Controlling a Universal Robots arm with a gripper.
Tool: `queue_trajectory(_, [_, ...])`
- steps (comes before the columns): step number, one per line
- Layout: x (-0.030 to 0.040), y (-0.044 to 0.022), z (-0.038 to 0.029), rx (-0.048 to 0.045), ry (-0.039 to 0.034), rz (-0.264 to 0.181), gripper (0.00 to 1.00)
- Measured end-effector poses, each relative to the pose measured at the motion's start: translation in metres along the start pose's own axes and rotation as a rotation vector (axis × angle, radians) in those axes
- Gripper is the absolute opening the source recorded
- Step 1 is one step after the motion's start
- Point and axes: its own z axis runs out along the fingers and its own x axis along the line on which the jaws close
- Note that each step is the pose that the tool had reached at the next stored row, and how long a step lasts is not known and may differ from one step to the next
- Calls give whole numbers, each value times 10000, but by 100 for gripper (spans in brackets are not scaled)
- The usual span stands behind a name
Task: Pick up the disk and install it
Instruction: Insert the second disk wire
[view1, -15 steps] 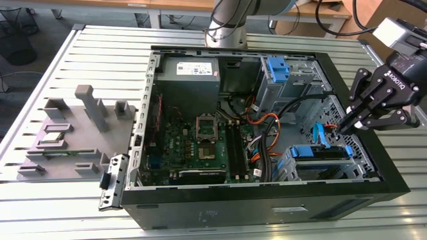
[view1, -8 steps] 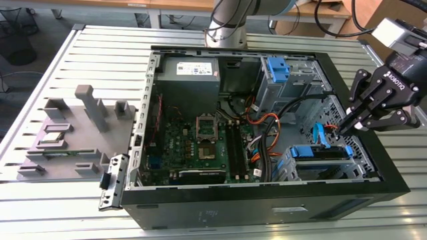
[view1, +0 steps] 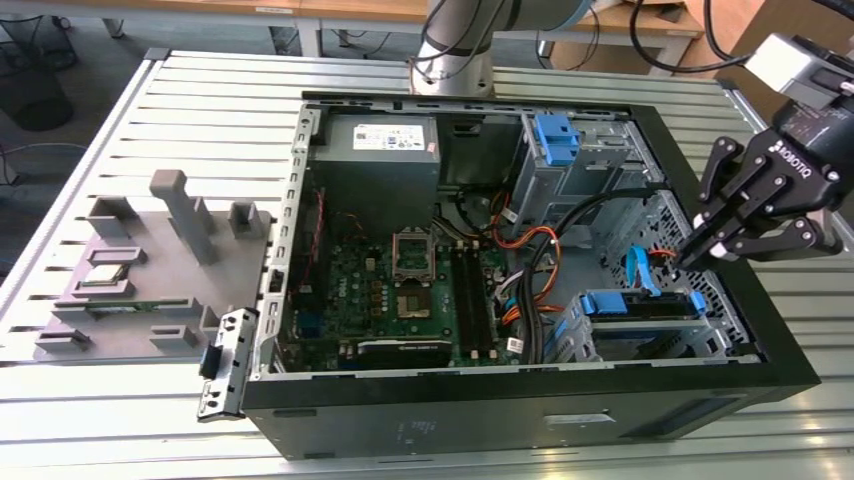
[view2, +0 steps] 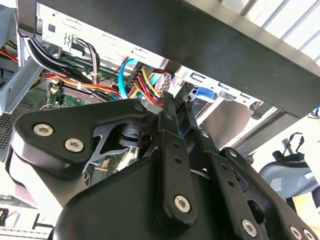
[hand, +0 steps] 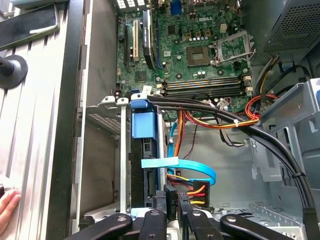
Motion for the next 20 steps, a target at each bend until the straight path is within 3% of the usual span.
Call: queue_trajectory(20, [4,8,-29,-1,-2,-1,24])
